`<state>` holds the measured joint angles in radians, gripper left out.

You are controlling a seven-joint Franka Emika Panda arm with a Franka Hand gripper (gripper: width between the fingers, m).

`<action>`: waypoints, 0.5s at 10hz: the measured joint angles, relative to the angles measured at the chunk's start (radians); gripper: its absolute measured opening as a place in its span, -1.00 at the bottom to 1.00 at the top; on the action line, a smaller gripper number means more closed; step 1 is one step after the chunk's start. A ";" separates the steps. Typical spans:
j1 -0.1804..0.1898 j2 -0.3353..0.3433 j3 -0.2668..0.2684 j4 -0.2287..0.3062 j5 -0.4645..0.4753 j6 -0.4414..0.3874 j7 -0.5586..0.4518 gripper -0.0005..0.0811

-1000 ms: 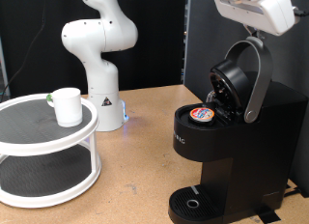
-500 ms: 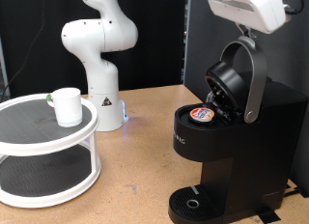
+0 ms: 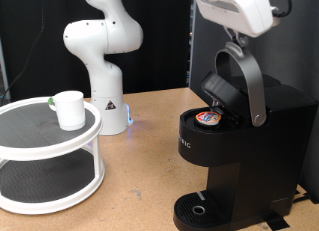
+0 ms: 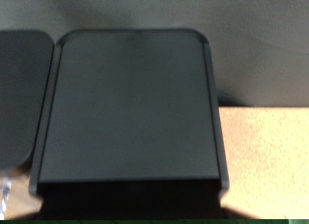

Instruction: Make a cup of coffee with the keurig machine

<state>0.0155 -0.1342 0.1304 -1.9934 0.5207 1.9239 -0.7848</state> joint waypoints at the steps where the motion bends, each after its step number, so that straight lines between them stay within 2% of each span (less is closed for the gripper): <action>1: -0.006 -0.002 -0.006 -0.005 -0.005 -0.003 -0.010 -0.98; 5: -0.022 -0.003 -0.031 -0.022 -0.023 -0.010 -0.043 -0.98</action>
<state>-0.0062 -0.1369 0.0999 -2.0154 0.4974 1.9140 -0.8280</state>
